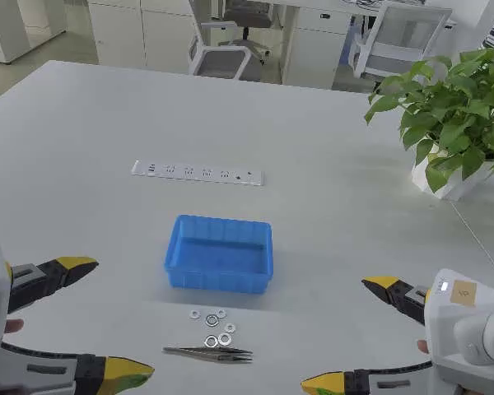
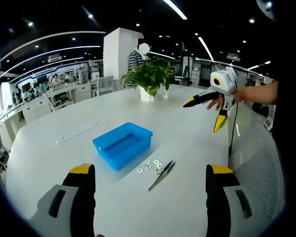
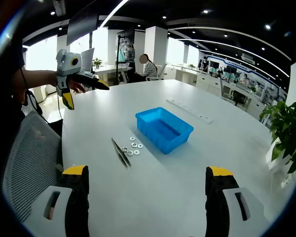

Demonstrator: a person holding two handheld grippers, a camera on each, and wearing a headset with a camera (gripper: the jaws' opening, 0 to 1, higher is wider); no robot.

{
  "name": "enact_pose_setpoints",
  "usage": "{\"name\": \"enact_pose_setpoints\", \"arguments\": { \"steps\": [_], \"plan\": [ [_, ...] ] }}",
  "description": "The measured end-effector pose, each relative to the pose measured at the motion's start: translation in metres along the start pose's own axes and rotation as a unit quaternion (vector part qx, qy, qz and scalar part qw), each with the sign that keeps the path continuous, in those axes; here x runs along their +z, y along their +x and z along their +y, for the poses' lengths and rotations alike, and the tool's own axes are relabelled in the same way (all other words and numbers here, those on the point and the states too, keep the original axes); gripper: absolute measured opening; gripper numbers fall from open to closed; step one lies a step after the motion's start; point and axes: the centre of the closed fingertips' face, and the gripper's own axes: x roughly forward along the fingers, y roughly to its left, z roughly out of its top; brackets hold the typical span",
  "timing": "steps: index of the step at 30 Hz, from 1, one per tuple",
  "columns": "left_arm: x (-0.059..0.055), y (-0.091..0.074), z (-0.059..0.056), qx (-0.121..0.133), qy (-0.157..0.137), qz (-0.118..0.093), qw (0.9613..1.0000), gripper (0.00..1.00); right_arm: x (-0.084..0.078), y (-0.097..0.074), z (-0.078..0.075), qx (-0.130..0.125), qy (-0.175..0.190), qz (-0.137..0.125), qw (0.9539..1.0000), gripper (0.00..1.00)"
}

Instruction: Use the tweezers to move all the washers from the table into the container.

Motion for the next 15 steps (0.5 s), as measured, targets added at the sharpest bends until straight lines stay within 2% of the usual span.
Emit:
{"name": "enact_pose_setpoints", "arguments": {
  "steps": [15],
  "plan": [
    [0.0005, 0.0008, -0.0007, 0.0, 0.001, 0.0, 1.0, 0.99, -0.0002, 0.0001, -0.0001, -0.001, 0.0, -0.001, 1.0, 1.0]
  ]
}}
